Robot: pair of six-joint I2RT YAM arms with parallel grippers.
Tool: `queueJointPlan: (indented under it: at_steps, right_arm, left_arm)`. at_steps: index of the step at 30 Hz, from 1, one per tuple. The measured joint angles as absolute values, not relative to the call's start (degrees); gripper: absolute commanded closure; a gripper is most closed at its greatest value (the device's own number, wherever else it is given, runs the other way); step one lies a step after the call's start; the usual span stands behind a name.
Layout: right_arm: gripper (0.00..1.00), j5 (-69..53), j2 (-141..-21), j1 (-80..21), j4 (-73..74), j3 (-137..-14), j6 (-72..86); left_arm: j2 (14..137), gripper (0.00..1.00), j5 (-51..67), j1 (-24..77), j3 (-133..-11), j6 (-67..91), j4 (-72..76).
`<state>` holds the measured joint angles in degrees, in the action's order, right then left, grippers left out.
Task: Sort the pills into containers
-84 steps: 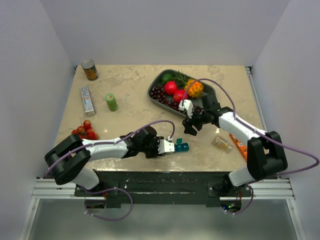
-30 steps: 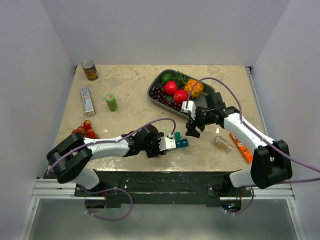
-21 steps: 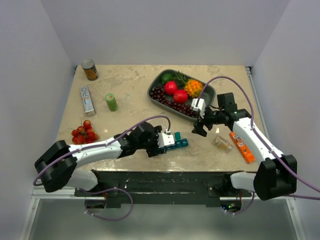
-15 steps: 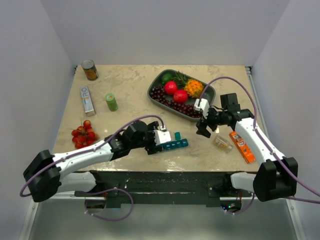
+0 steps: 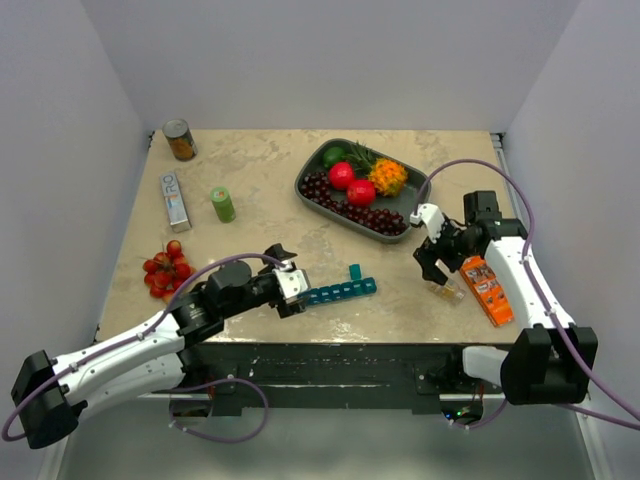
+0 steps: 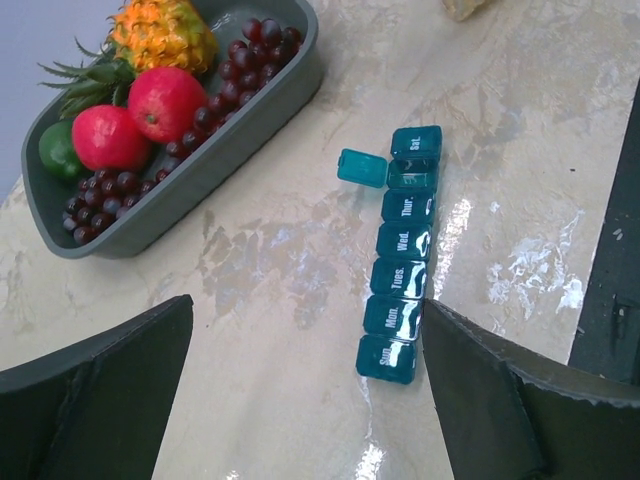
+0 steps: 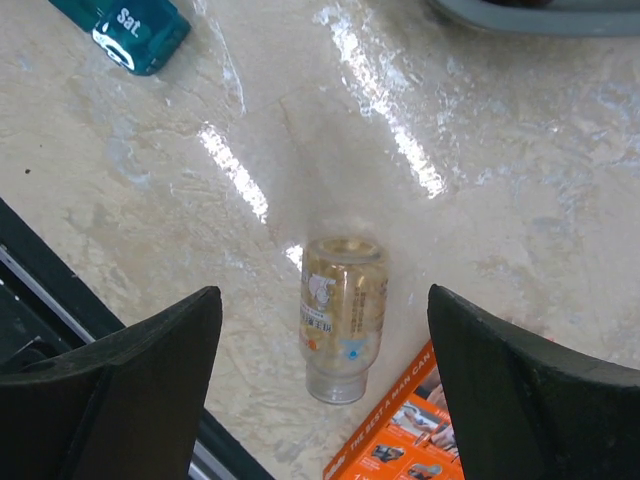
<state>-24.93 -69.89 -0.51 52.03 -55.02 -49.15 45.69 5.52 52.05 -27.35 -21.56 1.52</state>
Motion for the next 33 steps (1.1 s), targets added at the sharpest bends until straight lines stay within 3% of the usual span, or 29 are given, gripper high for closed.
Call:
queueJointPlan:
  at_steps: [33]
  right_arm:
    - [0.14, -14.3, -74.3, 3.8, 52.7, -53.9, -46.9]
  left_arm:
    - [44.4, 0.00, -0.6, 51.9, -27.4, -21.6, -1.4]
